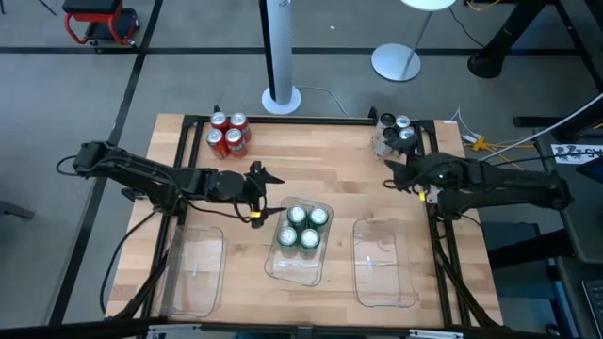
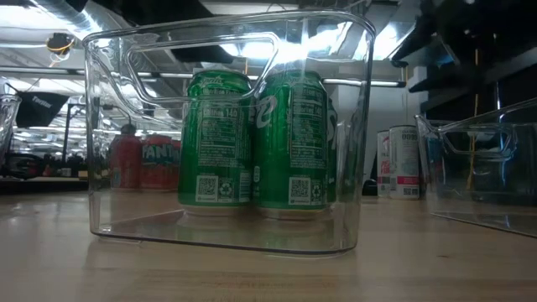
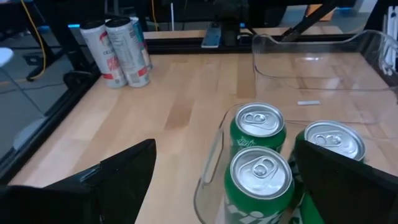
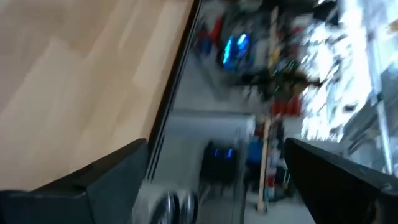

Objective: Sort soda cans
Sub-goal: Put the white-pink soda can into the right transparent bin

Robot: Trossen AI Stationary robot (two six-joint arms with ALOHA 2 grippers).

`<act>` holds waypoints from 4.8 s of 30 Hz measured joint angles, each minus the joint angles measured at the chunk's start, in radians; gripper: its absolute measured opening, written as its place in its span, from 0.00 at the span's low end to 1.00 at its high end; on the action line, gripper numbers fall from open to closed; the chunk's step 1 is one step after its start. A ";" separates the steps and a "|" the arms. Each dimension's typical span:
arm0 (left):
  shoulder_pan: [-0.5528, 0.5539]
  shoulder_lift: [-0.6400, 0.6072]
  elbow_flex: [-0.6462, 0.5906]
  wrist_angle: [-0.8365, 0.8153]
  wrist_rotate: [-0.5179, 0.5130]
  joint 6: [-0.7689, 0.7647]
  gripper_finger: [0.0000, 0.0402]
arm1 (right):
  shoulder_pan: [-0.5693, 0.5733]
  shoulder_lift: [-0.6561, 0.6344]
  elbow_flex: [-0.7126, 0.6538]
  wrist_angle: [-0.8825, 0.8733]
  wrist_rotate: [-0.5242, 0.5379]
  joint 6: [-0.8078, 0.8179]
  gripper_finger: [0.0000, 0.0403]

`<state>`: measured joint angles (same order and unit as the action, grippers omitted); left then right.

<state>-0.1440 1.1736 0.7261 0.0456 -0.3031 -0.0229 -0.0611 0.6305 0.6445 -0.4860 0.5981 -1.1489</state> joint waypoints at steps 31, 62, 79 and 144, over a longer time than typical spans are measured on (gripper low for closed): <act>0.000 0.000 0.000 -0.035 0.004 0.150 0.92 | -0.293 0.200 0.155 -0.315 -0.057 0.377 0.93; 0.000 0.000 0.000 -0.090 0.004 0.168 0.92 | -0.745 0.492 0.154 -0.149 -0.495 0.198 0.93; 0.000 0.000 0.000 -0.086 0.004 0.161 0.92 | -0.744 0.493 0.154 -0.106 -0.596 0.174 0.93; 0.000 0.002 0.000 -0.089 0.004 0.153 0.92 | -0.743 0.717 0.154 0.093 -0.791 0.176 0.93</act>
<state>-0.1444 1.1755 0.7261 -0.0432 -0.2989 0.1305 -0.8043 1.3472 0.7982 -0.3931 -0.1929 -0.9730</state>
